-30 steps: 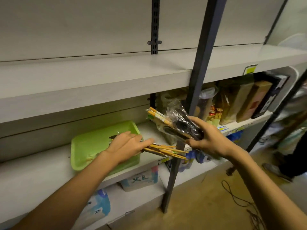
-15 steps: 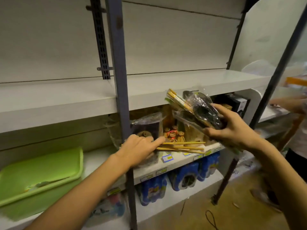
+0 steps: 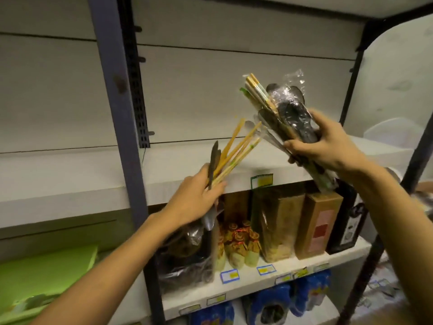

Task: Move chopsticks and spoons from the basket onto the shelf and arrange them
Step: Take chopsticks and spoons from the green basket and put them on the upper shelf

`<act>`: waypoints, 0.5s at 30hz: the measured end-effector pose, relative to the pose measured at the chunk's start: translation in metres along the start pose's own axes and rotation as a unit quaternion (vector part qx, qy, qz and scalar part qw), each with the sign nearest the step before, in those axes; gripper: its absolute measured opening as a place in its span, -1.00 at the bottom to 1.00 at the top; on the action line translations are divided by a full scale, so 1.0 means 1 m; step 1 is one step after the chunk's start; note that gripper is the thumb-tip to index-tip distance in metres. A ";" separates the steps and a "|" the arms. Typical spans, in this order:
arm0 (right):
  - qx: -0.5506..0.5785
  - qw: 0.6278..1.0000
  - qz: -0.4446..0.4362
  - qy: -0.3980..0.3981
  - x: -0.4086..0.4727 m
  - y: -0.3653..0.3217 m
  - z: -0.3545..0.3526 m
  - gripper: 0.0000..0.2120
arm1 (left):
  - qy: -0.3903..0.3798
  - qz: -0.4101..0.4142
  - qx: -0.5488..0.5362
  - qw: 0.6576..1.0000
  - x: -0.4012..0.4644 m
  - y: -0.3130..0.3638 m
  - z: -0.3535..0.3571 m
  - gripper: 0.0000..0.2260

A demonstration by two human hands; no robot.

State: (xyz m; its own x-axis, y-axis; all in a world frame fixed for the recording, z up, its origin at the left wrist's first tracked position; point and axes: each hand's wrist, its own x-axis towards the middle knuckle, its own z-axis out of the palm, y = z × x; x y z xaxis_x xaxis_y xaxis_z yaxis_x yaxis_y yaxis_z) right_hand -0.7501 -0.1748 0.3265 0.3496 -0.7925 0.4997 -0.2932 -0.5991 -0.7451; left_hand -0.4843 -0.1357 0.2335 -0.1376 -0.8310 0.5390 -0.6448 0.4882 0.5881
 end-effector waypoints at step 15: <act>0.083 0.987 0.130 -0.035 0.133 0.058 0.030 -0.44 | 0.037 -0.373 -0.332 0.866 0.153 -0.029 -0.020 -0.80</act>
State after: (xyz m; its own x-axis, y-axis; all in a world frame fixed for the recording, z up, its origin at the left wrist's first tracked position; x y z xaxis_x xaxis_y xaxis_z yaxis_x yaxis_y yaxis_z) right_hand -0.6945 -0.3121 0.3364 0.3432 -0.9043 0.2541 -0.2333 -0.3441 -0.9095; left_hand -0.4710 -0.2715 0.3107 0.1938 -0.9741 -0.1168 0.0443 -0.1102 0.9929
